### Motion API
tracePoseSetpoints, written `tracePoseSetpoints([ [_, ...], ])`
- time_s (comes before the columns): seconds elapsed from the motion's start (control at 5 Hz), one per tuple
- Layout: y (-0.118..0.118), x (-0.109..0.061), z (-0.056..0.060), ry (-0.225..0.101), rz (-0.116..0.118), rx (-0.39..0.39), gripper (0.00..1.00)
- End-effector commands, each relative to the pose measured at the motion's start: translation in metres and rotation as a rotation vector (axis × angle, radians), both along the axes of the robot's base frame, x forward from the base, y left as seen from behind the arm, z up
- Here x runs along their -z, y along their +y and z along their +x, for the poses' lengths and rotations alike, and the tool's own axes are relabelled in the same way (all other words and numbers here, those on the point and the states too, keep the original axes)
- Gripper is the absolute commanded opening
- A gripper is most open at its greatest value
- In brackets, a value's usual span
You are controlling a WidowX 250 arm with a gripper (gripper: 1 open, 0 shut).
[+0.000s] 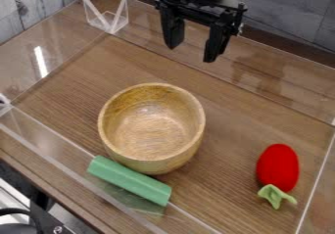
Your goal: Move the red fruit to the left
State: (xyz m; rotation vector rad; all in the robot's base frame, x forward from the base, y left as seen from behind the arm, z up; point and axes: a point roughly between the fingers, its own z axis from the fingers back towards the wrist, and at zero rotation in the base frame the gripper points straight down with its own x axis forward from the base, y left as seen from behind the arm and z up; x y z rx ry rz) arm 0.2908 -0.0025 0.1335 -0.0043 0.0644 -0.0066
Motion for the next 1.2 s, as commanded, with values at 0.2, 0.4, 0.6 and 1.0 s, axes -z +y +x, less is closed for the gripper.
tracePoseSetpoints([
  [0.2,-0.023,0.022,-0.010,0.054,-0.019,0.005,1.00],
  [0.4,-0.050,0.030,-0.020,0.046,-0.032,0.062,1.00],
  [0.6,-0.080,0.027,-0.027,0.030,-0.044,0.079,1.00],
  [1.0,-0.140,0.025,-0.034,-0.006,-0.066,0.044,1.00],
])
